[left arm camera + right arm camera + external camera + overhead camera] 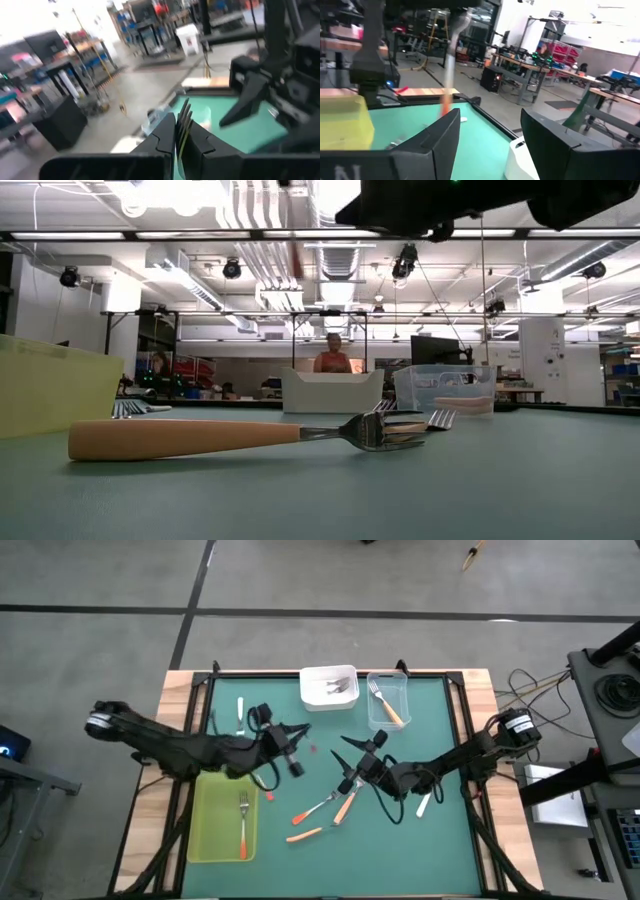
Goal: Sort silverware by color (type)
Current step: Put the orange fork into the yellow bin
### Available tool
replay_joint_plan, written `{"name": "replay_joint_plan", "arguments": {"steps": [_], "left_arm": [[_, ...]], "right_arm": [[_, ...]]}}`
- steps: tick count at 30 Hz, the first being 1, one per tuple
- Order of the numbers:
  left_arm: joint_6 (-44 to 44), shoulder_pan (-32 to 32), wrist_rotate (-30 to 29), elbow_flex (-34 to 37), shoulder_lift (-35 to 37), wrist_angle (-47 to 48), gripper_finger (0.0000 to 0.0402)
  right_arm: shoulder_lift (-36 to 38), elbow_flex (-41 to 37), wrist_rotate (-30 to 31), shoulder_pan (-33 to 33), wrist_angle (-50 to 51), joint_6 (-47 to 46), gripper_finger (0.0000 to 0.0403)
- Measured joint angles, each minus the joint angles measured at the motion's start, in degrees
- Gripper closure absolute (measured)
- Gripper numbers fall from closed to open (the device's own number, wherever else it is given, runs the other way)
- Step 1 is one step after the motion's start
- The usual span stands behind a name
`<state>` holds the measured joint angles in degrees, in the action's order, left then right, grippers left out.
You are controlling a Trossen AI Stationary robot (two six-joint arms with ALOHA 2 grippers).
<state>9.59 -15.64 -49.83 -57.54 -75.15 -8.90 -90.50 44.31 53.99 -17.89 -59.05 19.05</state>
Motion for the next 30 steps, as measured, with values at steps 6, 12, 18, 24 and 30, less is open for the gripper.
{"name": "replay_joint_plan", "arguments": {"steps": [6, 12, 18, 24, 30], "left_arm": [[-22.5, -3.9, 4.6, -13.2, 6.0, 42.0, 0.0401], [-45.4, -7.2, 19.6, -21.9, 6.2, 70.1, 0.0401], [-63.4, -12.0, 24.2, -20.7, 7.0, 78.0, 0.0401], [-72.4, -15.3, 25.9, -15.0, 6.9, 79.3, 0.0401], [-70.2, -16.4, 33.6, -6.7, 6.9, 77.1, 0.0401]], "right_arm": [[1.2, 0.0, 0.0, -0.6, 0.5, 0.1, 0.0202], [1.8, 0.0, 0.1, -0.4, 0.6, 2.1, 0.0202], [1.9, 0.0, 0.1, 0.1, 0.8, 2.7, 0.0202], [1.9, 0.0, 0.0, 0.6, 3.4, 2.5, 0.0202], [1.9, 0.0, 0.1, 1.1, 5.4, 1.0, 0.0202]]}}
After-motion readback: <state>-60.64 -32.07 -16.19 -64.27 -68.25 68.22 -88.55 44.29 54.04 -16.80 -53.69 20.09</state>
